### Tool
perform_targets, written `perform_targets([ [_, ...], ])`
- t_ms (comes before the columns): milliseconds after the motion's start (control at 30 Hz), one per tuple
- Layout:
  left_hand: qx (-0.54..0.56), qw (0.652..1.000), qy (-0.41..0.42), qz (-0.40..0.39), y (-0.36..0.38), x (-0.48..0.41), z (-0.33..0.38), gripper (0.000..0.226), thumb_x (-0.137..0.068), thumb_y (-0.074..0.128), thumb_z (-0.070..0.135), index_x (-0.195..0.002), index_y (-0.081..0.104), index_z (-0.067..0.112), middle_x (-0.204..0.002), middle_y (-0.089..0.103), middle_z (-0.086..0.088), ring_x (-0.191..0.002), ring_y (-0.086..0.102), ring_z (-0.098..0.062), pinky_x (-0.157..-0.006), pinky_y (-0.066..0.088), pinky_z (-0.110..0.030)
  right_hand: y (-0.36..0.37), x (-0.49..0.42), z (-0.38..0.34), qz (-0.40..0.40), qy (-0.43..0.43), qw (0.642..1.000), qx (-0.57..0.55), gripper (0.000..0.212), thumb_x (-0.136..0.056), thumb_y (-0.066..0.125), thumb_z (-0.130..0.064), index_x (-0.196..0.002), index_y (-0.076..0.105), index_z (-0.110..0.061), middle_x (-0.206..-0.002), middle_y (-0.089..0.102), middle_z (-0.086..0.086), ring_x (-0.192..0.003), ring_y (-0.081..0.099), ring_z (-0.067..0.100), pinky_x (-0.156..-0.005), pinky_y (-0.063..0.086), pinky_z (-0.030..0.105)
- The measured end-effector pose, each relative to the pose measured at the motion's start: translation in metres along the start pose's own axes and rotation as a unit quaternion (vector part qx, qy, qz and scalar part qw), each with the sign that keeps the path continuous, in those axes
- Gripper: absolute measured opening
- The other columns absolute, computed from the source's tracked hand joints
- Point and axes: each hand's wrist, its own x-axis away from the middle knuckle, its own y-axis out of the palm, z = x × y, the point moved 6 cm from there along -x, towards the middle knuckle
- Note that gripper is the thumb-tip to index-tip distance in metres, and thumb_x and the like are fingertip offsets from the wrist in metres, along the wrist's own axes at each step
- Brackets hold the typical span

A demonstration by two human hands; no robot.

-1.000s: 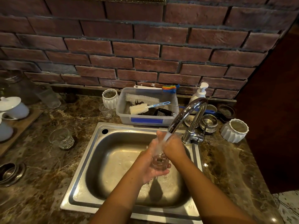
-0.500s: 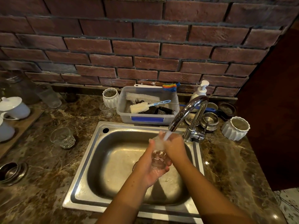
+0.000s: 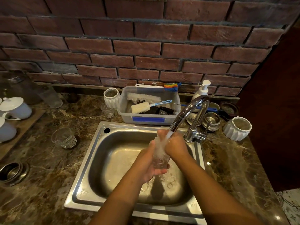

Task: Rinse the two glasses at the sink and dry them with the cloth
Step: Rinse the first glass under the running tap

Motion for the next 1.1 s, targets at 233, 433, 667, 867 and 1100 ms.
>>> perform_targets([
  [233, 0.155, 0.987, -0.027, 0.021, 0.002, 0.0, 0.006, 0.051, -0.097, 0.054, 0.053, -0.123, 0.065, 0.01, -0.115, 0.073, -0.02, -0.106, 0.071, -0.034, -0.092, 0.057, -0.051, 0.014, 0.045, -0.012, 0.07, -0.202, 0.963, 0.166, 0.042, -0.091, 0.05, -0.061, -0.115, 0.058, -0.028, -0.099, 0.068, -0.007, -0.092, 0.067, 0.007, -0.077, 0.057, 0.028],
  [433, 0.2, 0.977, -0.071, 0.022, 0.004, 0.002, -0.01, 0.052, -0.094, 0.062, 0.051, -0.119, 0.069, 0.005, -0.102, 0.077, -0.019, -0.099, 0.067, -0.03, -0.081, 0.053, -0.038, -0.004, 0.028, -0.013, 0.074, -0.127, 0.982, 0.118, 0.023, -0.096, 0.061, -0.027, -0.075, 0.063, -0.018, -0.066, 0.062, -0.002, -0.064, 0.063, 0.012, -0.063, 0.05, 0.032],
  [667, 0.237, 0.968, -0.071, 0.049, 0.007, -0.001, -0.007, 0.049, -0.096, 0.061, 0.048, -0.121, 0.066, 0.007, -0.118, 0.071, -0.023, -0.114, 0.065, -0.038, -0.099, 0.053, -0.05, 0.008, 0.047, -0.005, 0.043, -0.161, 0.981, 0.096, 0.018, -0.09, 0.065, -0.037, -0.093, 0.063, -0.019, -0.081, 0.07, 0.0, -0.077, 0.07, 0.011, -0.068, 0.059, 0.03],
  [867, 0.206, 0.976, -0.07, -0.001, 0.004, -0.002, -0.012, 0.062, -0.092, 0.061, 0.057, -0.119, 0.069, 0.002, -0.093, 0.074, -0.02, -0.076, 0.066, -0.026, -0.068, 0.053, -0.034, -0.012, 0.032, -0.019, 0.055, -0.009, 0.988, -0.145, 0.034, -0.103, 0.046, -0.018, -0.073, 0.06, -0.01, -0.057, 0.061, 0.001, -0.061, 0.056, 0.012, -0.055, 0.048, 0.019],
  [1100, 0.007, 0.999, -0.04, 0.002, 0.009, -0.005, -0.004, 0.073, -0.088, 0.052, 0.07, -0.143, 0.049, 0.021, -0.143, 0.054, -0.02, -0.127, 0.056, -0.046, -0.091, 0.056, -0.049, -0.012, 0.027, -0.023, 0.081, -0.118, 0.979, 0.145, 0.021, -0.097, 0.058, -0.029, -0.091, 0.071, -0.014, -0.079, 0.07, 0.004, -0.078, 0.069, 0.02, -0.078, 0.056, 0.038],
])
